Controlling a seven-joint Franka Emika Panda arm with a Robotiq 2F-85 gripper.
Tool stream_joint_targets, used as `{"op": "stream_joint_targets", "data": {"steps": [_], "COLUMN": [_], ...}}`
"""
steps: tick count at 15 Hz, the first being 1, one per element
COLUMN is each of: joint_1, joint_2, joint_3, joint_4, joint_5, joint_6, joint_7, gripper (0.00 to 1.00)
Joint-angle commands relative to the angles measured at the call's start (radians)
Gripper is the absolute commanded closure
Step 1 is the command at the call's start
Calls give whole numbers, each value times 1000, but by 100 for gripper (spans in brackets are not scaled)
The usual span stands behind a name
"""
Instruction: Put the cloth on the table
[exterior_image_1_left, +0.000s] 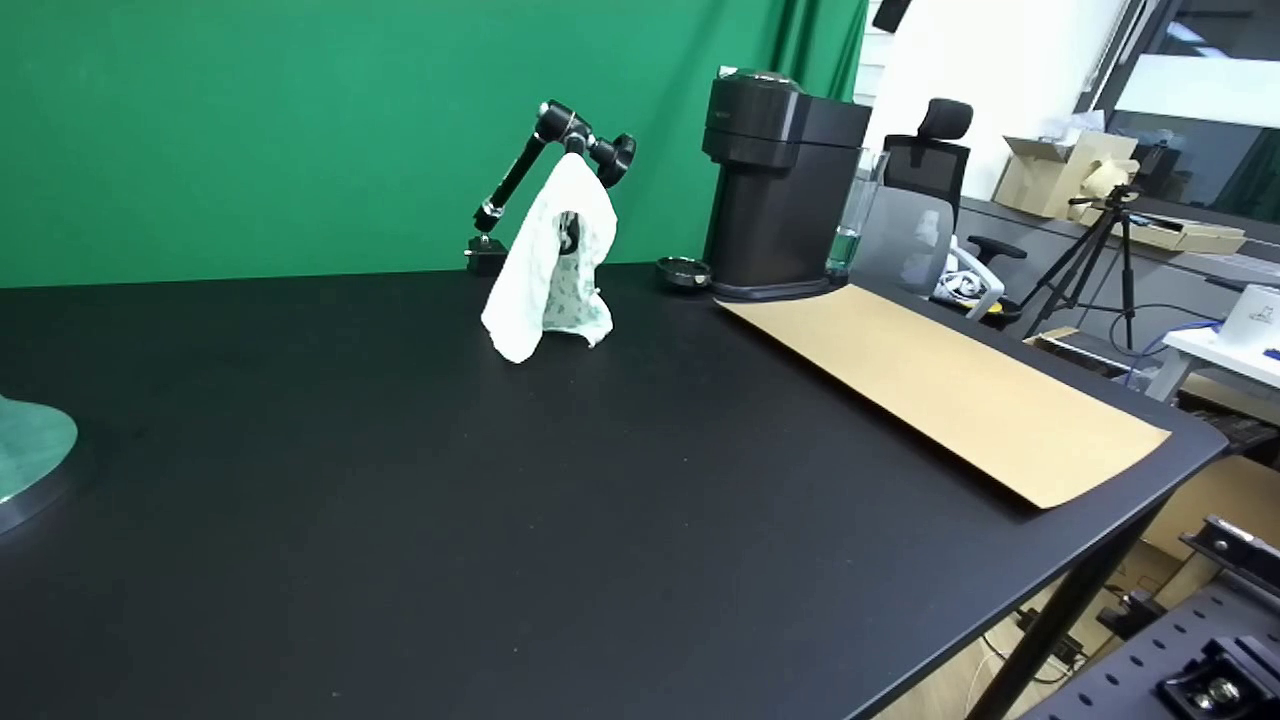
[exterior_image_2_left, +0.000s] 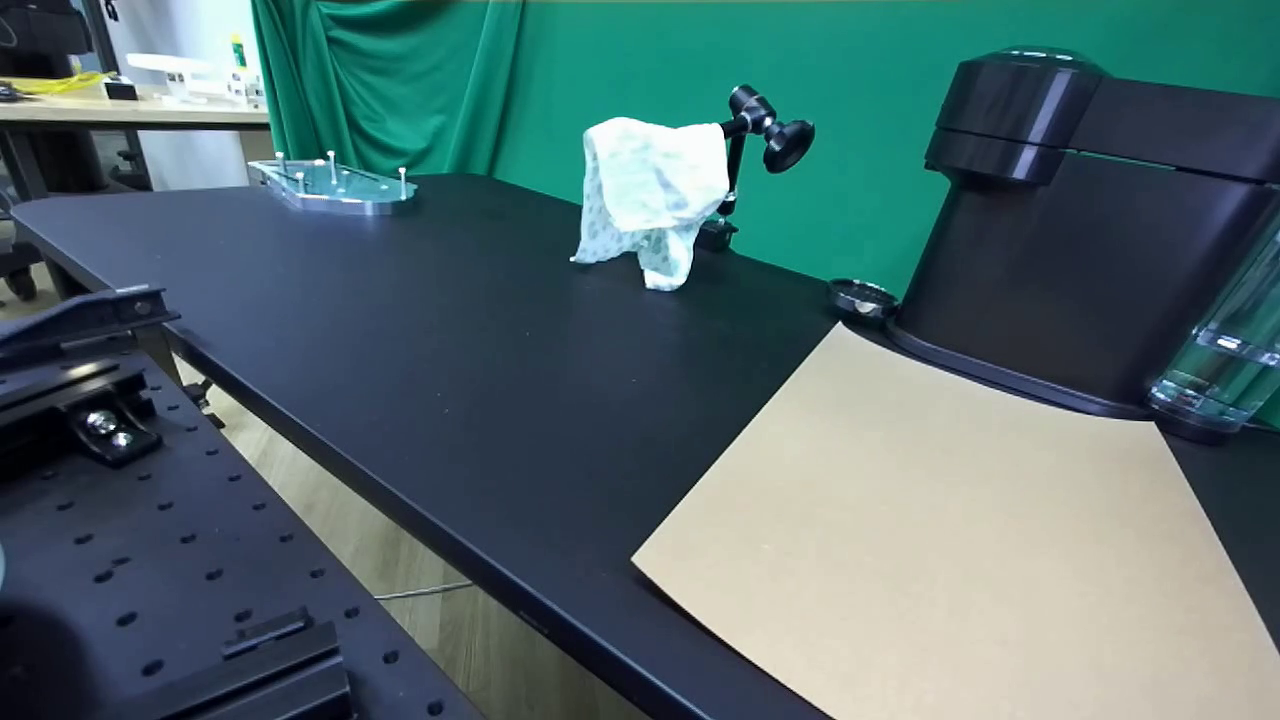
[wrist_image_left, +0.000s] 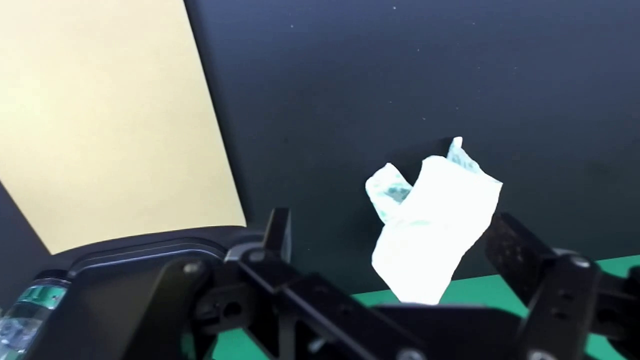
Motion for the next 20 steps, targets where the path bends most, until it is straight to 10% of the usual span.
{"op": "stream_joint_targets", "data": {"steps": [1,11,20], "joint_1": [75,77,72], "joint_2": [185,321,498], "joint_3": [-27,29,75], "joint_4": [159,241,262], "joint_5": [107,148,50], "joint_6": [-10,12,284], "joint_7": [-114,-149,176], "gripper": [0,0,0]}}
